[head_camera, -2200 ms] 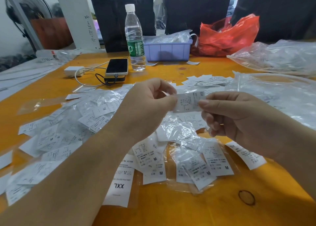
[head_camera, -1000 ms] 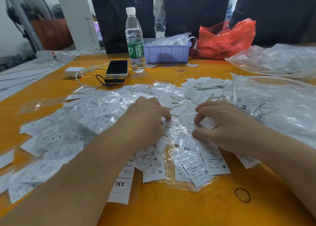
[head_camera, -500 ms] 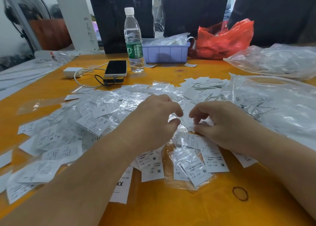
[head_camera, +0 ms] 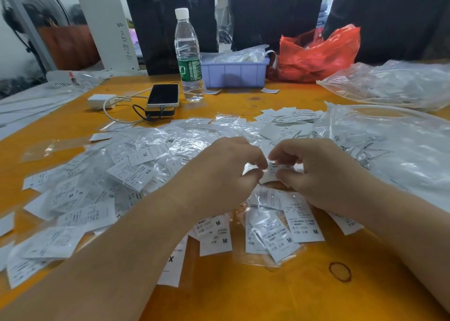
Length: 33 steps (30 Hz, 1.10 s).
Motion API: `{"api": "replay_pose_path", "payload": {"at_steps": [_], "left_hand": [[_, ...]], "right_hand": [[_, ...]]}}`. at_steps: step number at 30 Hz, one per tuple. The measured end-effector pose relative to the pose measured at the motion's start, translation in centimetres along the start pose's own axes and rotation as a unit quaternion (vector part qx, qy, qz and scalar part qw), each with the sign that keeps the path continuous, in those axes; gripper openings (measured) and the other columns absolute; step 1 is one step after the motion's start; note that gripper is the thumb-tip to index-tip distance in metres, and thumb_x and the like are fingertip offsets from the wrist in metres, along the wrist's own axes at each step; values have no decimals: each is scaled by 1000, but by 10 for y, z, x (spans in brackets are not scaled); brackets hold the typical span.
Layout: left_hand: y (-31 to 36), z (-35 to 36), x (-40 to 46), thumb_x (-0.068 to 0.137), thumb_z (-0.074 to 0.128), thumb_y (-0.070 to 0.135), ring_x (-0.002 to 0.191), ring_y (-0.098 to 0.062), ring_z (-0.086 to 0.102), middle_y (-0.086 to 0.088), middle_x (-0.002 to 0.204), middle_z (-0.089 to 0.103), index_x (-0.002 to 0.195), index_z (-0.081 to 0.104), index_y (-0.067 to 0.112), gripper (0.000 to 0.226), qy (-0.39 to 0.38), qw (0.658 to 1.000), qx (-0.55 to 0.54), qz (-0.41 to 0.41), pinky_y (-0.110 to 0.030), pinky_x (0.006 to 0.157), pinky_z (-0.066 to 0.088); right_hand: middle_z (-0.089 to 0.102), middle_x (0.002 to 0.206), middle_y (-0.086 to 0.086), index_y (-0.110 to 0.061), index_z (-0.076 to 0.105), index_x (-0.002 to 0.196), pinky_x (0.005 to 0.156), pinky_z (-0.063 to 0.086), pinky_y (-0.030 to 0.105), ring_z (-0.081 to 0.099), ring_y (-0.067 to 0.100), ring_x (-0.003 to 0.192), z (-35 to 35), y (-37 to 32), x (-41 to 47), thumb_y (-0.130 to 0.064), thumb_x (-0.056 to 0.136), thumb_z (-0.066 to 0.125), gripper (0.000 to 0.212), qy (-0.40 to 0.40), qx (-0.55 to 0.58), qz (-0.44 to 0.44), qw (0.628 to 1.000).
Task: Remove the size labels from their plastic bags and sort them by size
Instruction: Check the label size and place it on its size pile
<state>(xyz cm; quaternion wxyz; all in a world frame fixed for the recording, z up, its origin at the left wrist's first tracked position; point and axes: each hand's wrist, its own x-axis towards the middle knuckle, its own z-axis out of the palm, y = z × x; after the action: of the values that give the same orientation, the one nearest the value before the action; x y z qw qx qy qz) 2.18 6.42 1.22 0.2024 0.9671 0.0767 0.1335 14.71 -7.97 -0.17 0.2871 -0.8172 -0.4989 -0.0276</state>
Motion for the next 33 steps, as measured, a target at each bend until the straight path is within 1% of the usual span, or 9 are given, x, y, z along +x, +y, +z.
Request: {"api": "replay_pose_path", "payload": {"at_steps": [4, 8, 11, 15, 18, 22, 25, 29, 33], "left_hand": [[2, 1, -1, 95, 55, 38, 96, 4, 55, 19, 104, 64, 105, 67, 35, 16, 23, 996, -81, -12, -10, 73, 39], [4, -1, 0, 93, 49, 54, 76, -7, 61, 7, 80, 68, 85, 68, 27, 34, 63, 984, -158, -51, -31, 69, 50], [6, -2, -1, 92, 50, 56, 57, -6, 53, 12, 62, 61, 78, 65, 22, 40, 52, 983, -162, -67, -31, 56, 44], [10, -1, -2, 93, 53, 50, 72, -20, 60, -3, 73, 64, 78, 64, 17, 39, 38, 978, -197, -50, -45, 71, 52], [11, -1, -3, 95, 55, 42, 65, -19, 55, 0, 68, 60, 77, 63, 18, 32, 46, 976, -208, -33, -34, 62, 48], [12, -1, -2, 96, 55, 22, 72, -30, 57, -11, 75, 64, 83, 67, 15, 19, 51, 975, -212, -30, -40, 61, 45], [10, -3, -2, 95, 57, 18, 56, -17, 53, -3, 70, 65, 83, 70, 20, 18, 80, 974, -211, -26, -29, 50, 41], [7, -5, -2, 93, 62, 18, 58, -7, 54, 6, 69, 66, 76, 69, 22, 19, 99, 975, -194, -29, -16, 50, 42], [7, -8, -1, 91, 65, 18, 62, -10, 59, 8, 69, 68, 73, 70, 24, 19, 101, 975, -197, -33, -15, 51, 43]], "right_hand": [[65, 85, -17, -22, 67, 110, 77, 49, 16, 61, 1, 84, -3, -7, -2, -11, 86, 71, 27, 94, 63, -54, 992], [65, 85, -14, -20, 67, 110, 73, 51, 21, 62, 7, 79, -3, -13, -5, -10, 83, 74, 29, 105, 86, -101, 986], [65, 84, -15, -21, 65, 113, 69, 52, 25, 63, 8, 76, -3, -15, -6, -14, 82, 75, 33, 100, 107, -105, 984], [63, 84, -16, -22, 65, 114, 68, 53, 26, 63, 10, 77, -3, -16, -7, -12, 79, 78, 39, 86, 132, -111, 981], [62, 86, -13, -25, 64, 114, 66, 54, 29, 62, 12, 78, -2, -15, -6, -15, 75, 80, 44, 66, 170, -92, 979], [61, 88, -9, -22, 64, 116, 68, 54, 35, 61, 14, 83, -2, -16, -7, -28, 74, 76, 44, 71, 203, -70, 974], [62, 88, -9, -23, 67, 108, 71, 53, 28, 60, 11, 85, -5, -13, -5, -39, 74, 71, 37, 93, 211, -35, 972], [68, 73, -2, -19, 72, 83, 62, 54, 36, 63, 18, 67, -8, -10, -2, -19, 82, 74, 1, 69, 231, -40, 970], [69, 72, -1, -18, 73, 80, 62, 53, 37, 63, 18, 65, -9, -9, -3, -15, 82, 75, 4, 80, 235, -47, 968]]}}
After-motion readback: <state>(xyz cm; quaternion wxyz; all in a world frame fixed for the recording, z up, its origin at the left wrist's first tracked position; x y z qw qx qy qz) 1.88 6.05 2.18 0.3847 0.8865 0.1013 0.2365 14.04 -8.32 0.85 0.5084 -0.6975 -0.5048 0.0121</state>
